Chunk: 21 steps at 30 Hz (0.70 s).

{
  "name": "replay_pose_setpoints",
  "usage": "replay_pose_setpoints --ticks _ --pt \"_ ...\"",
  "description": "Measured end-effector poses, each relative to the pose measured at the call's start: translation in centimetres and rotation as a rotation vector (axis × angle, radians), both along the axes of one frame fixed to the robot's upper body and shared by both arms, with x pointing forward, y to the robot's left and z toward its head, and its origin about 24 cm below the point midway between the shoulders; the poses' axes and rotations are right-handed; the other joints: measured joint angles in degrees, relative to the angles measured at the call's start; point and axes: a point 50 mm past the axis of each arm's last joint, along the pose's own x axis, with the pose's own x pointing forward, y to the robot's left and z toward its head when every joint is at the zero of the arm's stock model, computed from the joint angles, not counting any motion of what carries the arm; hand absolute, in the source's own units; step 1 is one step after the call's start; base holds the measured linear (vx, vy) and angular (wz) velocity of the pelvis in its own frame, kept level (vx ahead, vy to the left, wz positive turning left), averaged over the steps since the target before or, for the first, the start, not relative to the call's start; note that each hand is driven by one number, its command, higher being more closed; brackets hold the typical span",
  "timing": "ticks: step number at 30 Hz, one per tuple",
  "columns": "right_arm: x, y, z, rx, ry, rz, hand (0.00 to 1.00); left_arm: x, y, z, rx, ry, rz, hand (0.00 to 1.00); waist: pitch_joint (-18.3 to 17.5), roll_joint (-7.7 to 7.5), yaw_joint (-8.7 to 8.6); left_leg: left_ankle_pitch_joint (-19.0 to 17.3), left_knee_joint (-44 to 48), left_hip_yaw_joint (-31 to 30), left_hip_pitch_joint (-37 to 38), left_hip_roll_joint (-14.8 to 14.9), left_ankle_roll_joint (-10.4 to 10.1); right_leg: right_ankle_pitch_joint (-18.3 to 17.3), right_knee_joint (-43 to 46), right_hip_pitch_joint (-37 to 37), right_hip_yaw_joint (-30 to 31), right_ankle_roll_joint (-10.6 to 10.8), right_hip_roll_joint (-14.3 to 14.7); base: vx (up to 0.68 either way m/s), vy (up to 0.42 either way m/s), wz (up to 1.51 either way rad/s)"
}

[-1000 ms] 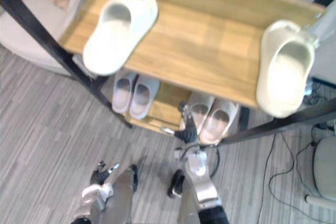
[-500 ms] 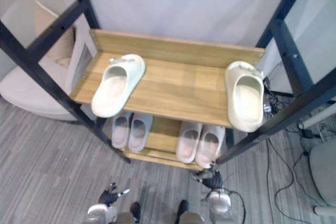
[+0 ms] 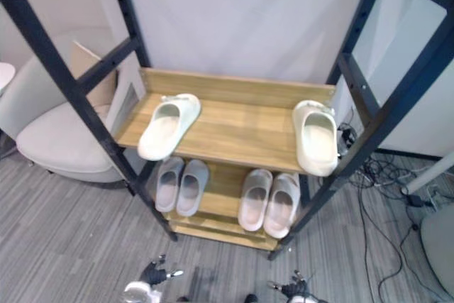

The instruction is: Organize the slippers on the shoe rack

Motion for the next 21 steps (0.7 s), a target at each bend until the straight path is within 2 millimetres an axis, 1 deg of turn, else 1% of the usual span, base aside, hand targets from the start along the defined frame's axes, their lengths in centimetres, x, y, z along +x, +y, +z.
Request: replay_pose_setpoints --ticks 1,3,5,6,8,9,11,12,14,15,16,17,18,19,20,21 --pt "0.0 0.1 0.0 0.0 0.002 0.004 0.0 1.0 -1.6 1.4 -0.046 -0.079 -0.07 0.0 -0.27 -0.09 -0.02 0.38 -0.29 -0.4 -0.11 -0.19 0.09 0.02 0.07 0.03 -0.25 0.03 -0.07 0.01 0.024 0.14" --pt "0.0 0.1 0.0 0.001 0.004 0.008 0.0 2.3 -3.8 3.6 -0.139 -0.192 -0.14 0.0 -0.46 -0.13 -0.01 1.3 -0.94 -0.69 0.07 -0.33 0.22 0.06 0.25 0.04 -0.46 0.09 -0.09 0.03 0.01 0.08" --pt "0.0 0.1 0.0 0.0 0.006 0.016 0.0 3.0 -5.8 6.1 -0.26 -0.283 -0.196 0.0 -0.62 0.02 0.0 1.3 -1.0 -0.77 0.48 -0.36 0.22 0.07 0.36 0.42 -0.49 0.09 -0.08 0.02 0.002 0.01" --pt "0.0 0.1 -0.1 0.0 0.006 0.017 0.0 3.1 -6.3 6.7 -0.283 -0.302 -0.213 0.0 -0.68 0.12 0.0 1.3 -1.05 -0.8 0.62 -0.36 0.23 0.06 0.36 0.56 -0.52 0.08 -0.07 0.04 0.007 0.04" --pt "-0.1 0.2 -0.1 -0.002 0.013 0.043 0.0 3.5 -8.2 9.5 -0.416 -0.391 -0.281 0.0 -1.44 0.68 -0.29 1.3 -1.43 -1.34 0.92 -0.42 0.23 -0.11 0.35 1.0 -1.12 0.03 -0.09 0.03 0.006 0.11" --pt "-0.1 0.1 -0.1 -0.003 0.016 0.046 0.0 3.5 -8.4 10.0 -0.441 -0.404 -0.289 0.0 -1.62 0.75 -0.33 1.3 -1.61 -1.4 0.96 -0.41 0.23 -0.18 0.35 1.01 -1.2 0.06 -0.08 0.03 0.005 0.1" --pt "-0.3 -0.2 -0.1 -0.011 0.029 0.063 0.0 3.8 -9.5 12.7 -0.55 -0.489 -0.318 0.0 -2.27 1.17 -0.38 1.33 -2.17 -1.55 1.63 -0.32 0.22 -0.47 0.36 1.17 -1.42 -0.09 0.03 0.03 0.005 0.05" --pt "-0.3 -0.2 -0.1 -0.014 0.03 0.072 0.0 3.8 -9.6 13.2 -0.562 -0.506 -0.326 0.0 -2.34 1.09 -0.38 1.32 -2.25 -1.56 1.68 -0.28 0.21 -0.57 0.35 1.2 -1.44 -0.13 0.06 0.0 0.0 0.0" --pt "-0.3 -0.2 -0.1 -0.018 0.033 0.093 0.0 4.4 -10.1 15.2 -0.622 -0.573 -0.351 0.0 -2.83 1.36 -0.4 1.32 -2.42 -1.61 1.7 -0.19 0.2 -0.76 0.37 1.26 -1.52 -0.12 0.16 0.02 0.001 0.0" --pt "-0.2 -0.2 -0.1 -0.02 0.033 0.095 0.0 4.6 -10.2 15.7 -0.629 -0.594 -0.359 0.0 -2.87 1.41 -0.4 1.32 -2.45 -1.6 1.7 -0.17 0.2 -0.77 0.37 1.32 -1.51 -0.13 0.19 0.04 0.003 0.0" --pt "-0.2 -0.2 -0.1 -0.023 0.034 0.103 0.0 5.0 -10.3 17.0 -0.642 -0.645 -0.376 0.0 -2.9 1.45 -0.4 1.32 -2.48 -1.6 1.7 -0.11 0.2 -0.77 0.37 1.43 -1.5 -0.15 0.25 0.0 0.0 0.0" --pt "-0.2 -0.2 -0.1 -0.023 0.034 0.104 0.0 5.1 -10.3 17.2 -0.646 -0.655 -0.379 0.0 -2.9 1.45 -0.4 1.32 -2.48 -1.59 1.7 -0.1 0.2 -0.77 0.38 1.44 -1.5 -0.15 0.26 0.0 0.0 0.0" --pt "-0.1 -0.1 -0.1 -0.023 0.035 0.122 0.0 5.7 -10.3 18.8 -0.666 -0.72 -0.393 0.0 -2.95 1.4 -0.4 1.32 -2.48 -1.56 1.75 -0.06 0.2 -0.76 0.38 1.46 -1.48 -0.17 0.31 0.0 0.0 0.0" --pt "-0.1 0.0 -0.1 -0.024 0.035 0.125 0.0 6.1 -10.3 19.9 -0.672 -0.767 -0.409 0.0 -3.11 1.33 -0.39 1.32 -2.48 -1.53 1.76 -0.06 0.2 -0.76 0.38 1.47 -1.47 -0.17 0.31 0.0 0.0 0.0" --pt "-0.1 0.0 -0.1 -0.024 0.036 0.126 0.0 6.1 -10.3 20.2 -0.672 -0.777 -0.413 0.0 -3.16 1.32 -0.4 1.32 -2.48 -1.52 1.76 -0.06 0.2 -0.76 0.38 1.47 -1.47 -0.17 0.31 0.0 0.0 0.0" --pt "-0.1 0.0 -0.1 -0.024 0.036 0.13 0.0 6.5 -10.1 21.0 -0.673 -0.815 -0.423 0.0 -3.32 1.26 -0.43 1.32 -2.48 -1.42 1.82 -0.07 0.2 -0.76 0.38 1.48 -1.4 -0.17 0.3 0.0 0.0 0.0"
